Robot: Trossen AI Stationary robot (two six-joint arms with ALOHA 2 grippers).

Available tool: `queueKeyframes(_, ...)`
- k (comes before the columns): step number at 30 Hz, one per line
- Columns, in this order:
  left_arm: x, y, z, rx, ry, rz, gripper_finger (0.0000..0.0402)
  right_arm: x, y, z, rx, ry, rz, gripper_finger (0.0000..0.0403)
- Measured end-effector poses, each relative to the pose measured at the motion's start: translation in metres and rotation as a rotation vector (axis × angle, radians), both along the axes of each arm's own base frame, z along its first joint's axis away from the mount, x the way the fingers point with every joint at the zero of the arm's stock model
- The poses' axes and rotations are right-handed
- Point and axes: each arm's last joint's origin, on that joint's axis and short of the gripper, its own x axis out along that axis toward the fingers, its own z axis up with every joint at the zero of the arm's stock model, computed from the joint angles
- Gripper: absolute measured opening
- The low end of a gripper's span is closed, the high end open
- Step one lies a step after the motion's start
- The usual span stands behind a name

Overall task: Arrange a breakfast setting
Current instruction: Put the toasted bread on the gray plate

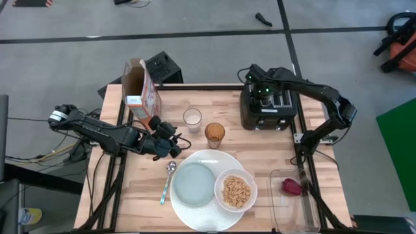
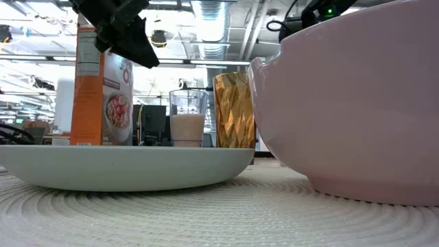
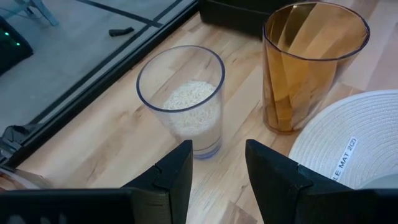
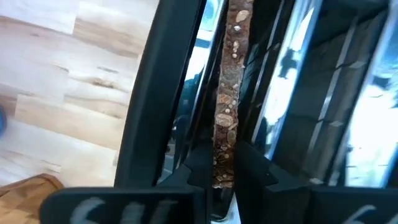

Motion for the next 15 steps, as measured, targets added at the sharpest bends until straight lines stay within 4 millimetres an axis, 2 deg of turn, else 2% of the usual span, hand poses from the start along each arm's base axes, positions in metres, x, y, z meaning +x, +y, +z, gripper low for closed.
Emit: queueKeyframes(15, 0.000, 0.000, 0.000, -0.007, -0.007, 0.007, 0.0137, -0.002, -0.002, 0.047, -0.081, -0.018, 0.045, 0.0062)
